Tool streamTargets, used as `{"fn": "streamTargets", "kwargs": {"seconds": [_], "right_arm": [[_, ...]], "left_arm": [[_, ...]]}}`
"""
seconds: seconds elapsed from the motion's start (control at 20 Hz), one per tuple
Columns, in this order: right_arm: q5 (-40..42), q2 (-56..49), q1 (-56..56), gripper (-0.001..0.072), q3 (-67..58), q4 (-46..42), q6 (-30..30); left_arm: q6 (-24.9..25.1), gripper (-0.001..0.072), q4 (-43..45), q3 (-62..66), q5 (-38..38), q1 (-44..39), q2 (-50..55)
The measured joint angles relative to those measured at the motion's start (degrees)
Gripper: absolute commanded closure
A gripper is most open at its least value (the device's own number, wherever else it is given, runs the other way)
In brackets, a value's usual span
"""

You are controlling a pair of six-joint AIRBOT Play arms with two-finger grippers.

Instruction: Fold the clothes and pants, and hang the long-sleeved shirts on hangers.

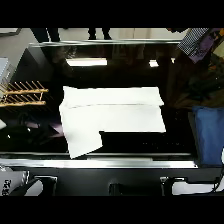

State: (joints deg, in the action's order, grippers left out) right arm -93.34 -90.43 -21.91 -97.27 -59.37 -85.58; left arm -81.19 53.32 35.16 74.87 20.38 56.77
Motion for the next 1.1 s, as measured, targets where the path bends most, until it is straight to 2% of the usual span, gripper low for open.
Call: {"fn": "streamTargets", "kwargs": {"seconds": [0.3, 0.65, 0.9, 0.95, 1.0, 1.05, 1.1], "right_arm": [[0.37, 0.59, 0.70, 0.0236, 5.38, 1.38, 0.76], [0.81, 0.66, 0.74, 0.0237, 7.23, 1.64, 1.86], [1.53, 0.66, 0.74, 0.0237, 7.39, 1.75, 2.03], [1.55, 0.66, 0.74, 0.0237, 7.39, 1.75, 2.03], [1.73, 0.66, 0.74, 0.0237, 7.39, 1.75, 2.03], [1.86, 0.66, 0.74, 0.0237, 7.39, 1.77, 2.08], [1.88, 0.66, 0.74, 0.0238, 7.39, 1.81, 2.27]], "left_arm": [[3.63, 0.0170, -6.82, -13.09, -6.97, 0.42, -3.76], [7.39, 0.0170, -11.34, -15.43, -13.16, 0.17, 0.02], [9.75, 0.0172, -15.98, -15.54, -15.43, -3.67, 5.79], [9.97, 0.0203, -16.85, -15.54, -16.04, -4.68, 6.64], [10.16, 0.0349, -17.38, -15.54, -16.70, -5.57, 7.28], [10.32, 0.0545, -17.31, -15.61, -17.88, -6.43, 7.82], [10.51, 0.0663, -16.81, -15.69, -19.15, -7.08, 8.24]]}}
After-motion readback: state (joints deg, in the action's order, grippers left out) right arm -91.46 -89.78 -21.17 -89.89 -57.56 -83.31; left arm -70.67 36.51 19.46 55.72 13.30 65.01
